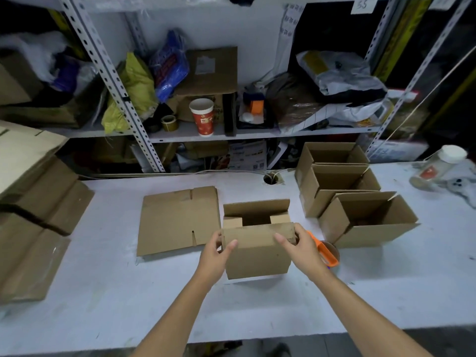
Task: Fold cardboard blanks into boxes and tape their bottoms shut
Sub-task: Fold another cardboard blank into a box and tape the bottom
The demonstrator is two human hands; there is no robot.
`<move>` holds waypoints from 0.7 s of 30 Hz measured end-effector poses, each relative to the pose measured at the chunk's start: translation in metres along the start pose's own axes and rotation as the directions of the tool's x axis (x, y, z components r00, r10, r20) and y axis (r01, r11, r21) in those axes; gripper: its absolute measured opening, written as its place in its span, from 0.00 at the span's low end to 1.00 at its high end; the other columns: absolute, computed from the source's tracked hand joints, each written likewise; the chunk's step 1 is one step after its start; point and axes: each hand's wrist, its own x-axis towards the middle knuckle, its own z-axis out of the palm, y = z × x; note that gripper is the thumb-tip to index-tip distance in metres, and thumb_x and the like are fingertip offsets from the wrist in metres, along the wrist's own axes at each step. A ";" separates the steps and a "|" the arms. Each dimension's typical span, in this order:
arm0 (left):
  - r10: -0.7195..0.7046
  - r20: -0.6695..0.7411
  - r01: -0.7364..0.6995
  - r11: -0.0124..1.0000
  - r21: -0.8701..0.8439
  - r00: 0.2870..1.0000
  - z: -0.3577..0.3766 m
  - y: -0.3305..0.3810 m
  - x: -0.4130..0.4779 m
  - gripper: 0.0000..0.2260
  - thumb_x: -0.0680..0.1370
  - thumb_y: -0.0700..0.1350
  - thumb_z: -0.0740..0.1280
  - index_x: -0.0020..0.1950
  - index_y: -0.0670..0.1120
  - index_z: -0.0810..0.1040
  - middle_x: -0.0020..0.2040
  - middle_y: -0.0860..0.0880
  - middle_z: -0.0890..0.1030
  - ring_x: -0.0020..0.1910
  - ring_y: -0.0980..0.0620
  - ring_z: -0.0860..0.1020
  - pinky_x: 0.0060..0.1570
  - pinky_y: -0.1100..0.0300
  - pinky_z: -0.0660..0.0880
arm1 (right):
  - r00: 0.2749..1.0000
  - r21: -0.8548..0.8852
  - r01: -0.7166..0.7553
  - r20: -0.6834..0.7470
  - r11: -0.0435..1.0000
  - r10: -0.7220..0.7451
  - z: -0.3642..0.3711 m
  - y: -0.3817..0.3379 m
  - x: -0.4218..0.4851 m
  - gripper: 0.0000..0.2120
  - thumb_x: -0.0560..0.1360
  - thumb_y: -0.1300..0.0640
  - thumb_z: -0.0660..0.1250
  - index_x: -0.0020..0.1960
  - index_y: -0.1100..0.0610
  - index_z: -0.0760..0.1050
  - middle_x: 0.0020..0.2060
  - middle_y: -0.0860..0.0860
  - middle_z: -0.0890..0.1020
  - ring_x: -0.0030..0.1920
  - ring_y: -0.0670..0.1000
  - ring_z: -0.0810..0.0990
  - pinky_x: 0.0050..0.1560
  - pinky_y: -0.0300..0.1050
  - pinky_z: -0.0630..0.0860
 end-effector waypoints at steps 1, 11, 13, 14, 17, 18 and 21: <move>-0.005 -0.002 0.005 1.000 -0.011 1.000 0.000 -0.002 0.001 0.19 0.79 0.54 0.69 0.67 0.60 0.67 0.66 0.54 0.76 0.64 0.51 0.75 0.64 0.49 0.76 | 1.000 -0.002 -0.009 0.007 1.000 0.009 -0.001 0.006 0.001 0.15 0.76 0.50 0.73 0.60 0.49 0.74 0.50 0.40 0.82 0.53 0.43 0.81 0.48 0.36 0.78; -0.168 0.041 0.168 0.986 0.008 0.985 -0.002 0.012 0.026 0.44 0.72 0.66 0.71 0.81 0.55 0.53 0.79 0.50 0.63 0.75 0.47 0.66 0.70 0.44 0.69 | 0.985 -0.023 -0.025 0.168 0.999 0.029 -0.008 0.033 0.003 0.38 0.68 0.36 0.75 0.74 0.40 0.65 0.64 0.40 0.78 0.65 0.44 0.77 0.65 0.53 0.76; -0.221 0.004 0.221 0.974 -0.049 0.975 0.003 0.029 0.034 0.44 0.71 0.72 0.65 0.81 0.54 0.56 0.79 0.50 0.62 0.75 0.44 0.65 0.70 0.41 0.67 | 0.985 -0.007 -0.025 0.171 1.000 0.025 -0.008 0.030 0.003 0.41 0.67 0.34 0.75 0.75 0.40 0.63 0.66 0.40 0.77 0.67 0.45 0.76 0.66 0.53 0.76; -0.253 -0.011 0.252 0.966 -0.065 0.967 0.005 0.037 0.038 0.42 0.72 0.73 0.62 0.80 0.54 0.59 0.77 0.49 0.65 0.73 0.43 0.67 0.68 0.39 0.68 | 0.984 -0.014 -0.025 0.174 1.000 0.027 -0.009 0.035 0.005 0.42 0.66 0.33 0.76 0.75 0.39 0.63 0.67 0.40 0.77 0.67 0.45 0.76 0.66 0.54 0.76; -0.312 0.001 0.311 0.944 -0.109 0.950 0.006 0.045 0.043 0.32 0.75 0.70 0.62 0.72 0.53 0.69 0.68 0.48 0.75 0.64 0.43 0.74 0.65 0.40 0.70 | 0.984 -0.015 -0.026 0.174 1.000 0.029 -0.010 0.038 0.006 0.42 0.66 0.33 0.76 0.75 0.38 0.63 0.66 0.40 0.77 0.66 0.45 0.76 0.65 0.53 0.77; -0.303 0.017 0.303 0.945 -0.120 0.953 0.004 0.042 0.043 0.27 0.76 0.66 0.64 0.71 0.53 0.71 0.65 0.48 0.77 0.61 0.45 0.76 0.63 0.42 0.72 | 0.985 -0.022 -0.041 0.169 0.999 0.044 -0.010 0.034 0.004 0.39 0.67 0.36 0.76 0.74 0.38 0.64 0.66 0.40 0.77 0.66 0.44 0.76 0.65 0.51 0.77; -0.226 0.045 0.230 0.967 -0.109 0.973 0.001 0.025 0.035 0.17 0.80 0.51 0.68 0.68 0.51 0.72 0.63 0.48 0.79 0.56 0.48 0.80 0.54 0.50 0.79 | 0.985 0.001 -0.075 0.155 0.997 0.074 -0.007 0.021 0.000 0.28 0.74 0.53 0.76 0.68 0.39 0.69 0.60 0.38 0.81 0.62 0.41 0.78 0.60 0.42 0.78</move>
